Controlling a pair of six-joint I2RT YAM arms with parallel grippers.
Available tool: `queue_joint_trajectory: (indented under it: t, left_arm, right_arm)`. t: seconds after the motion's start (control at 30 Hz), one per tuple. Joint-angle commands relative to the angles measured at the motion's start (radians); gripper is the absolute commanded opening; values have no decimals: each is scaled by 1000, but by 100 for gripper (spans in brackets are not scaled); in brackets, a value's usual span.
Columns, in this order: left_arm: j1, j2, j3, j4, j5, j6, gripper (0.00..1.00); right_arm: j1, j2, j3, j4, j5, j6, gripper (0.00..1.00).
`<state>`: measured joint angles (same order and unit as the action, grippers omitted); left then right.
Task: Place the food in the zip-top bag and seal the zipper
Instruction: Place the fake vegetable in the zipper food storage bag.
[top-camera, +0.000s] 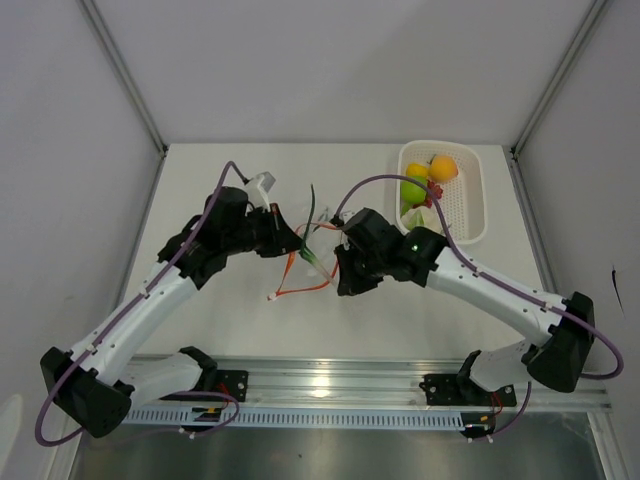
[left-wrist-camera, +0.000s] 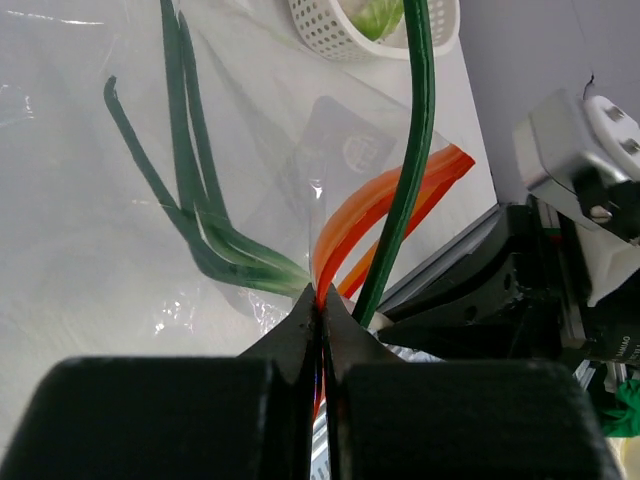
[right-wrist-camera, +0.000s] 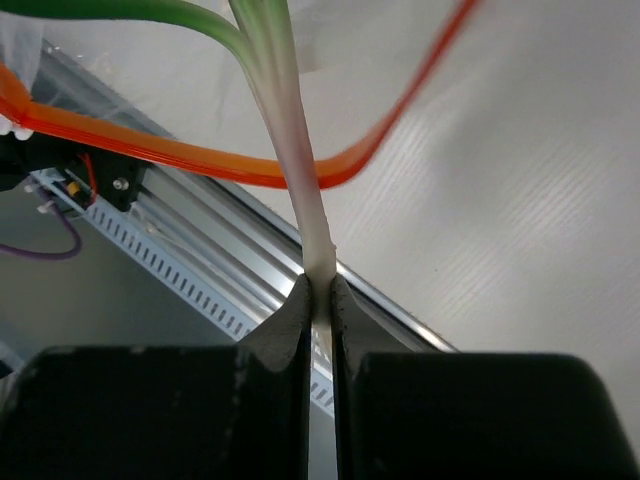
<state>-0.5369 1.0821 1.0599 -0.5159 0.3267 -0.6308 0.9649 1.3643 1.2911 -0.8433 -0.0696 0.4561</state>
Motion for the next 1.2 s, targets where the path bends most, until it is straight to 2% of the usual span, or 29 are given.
queue_joint_trajectory:
  t: [0.0,0.23,0.37,0.53,0.83,1.07,1.17]
  left_arm:
    - [-24,1,12,-4,-30,-1,1]
    - [-38,-2,57,-101,-241,46,1]
    - [-37,-2,55,-110,-271,52,1]
    - [-38,-24,49,-78,-250,59,1]
    - [-86,-96,61,-50,-238,39,1]
    - [-178,-47,106,-107,-322,-29,1]
    - [-204,-36,103,-107,-399,-52,1]
  right_arm:
    - [-12,67,69,-33,-162,33,0]
    - [-51,21,-25,-13,-191,62,0]
    - [-94,-36,-85,7,-216,75,0]
    - [-112,-19,-75,-10,-278,62,0]
    - [-95,102,89,-109,-283,20,0]
    - [-51,217,267,-180,-271,-5,0]
    - [-37,243,318,-194,-294,-11,0]
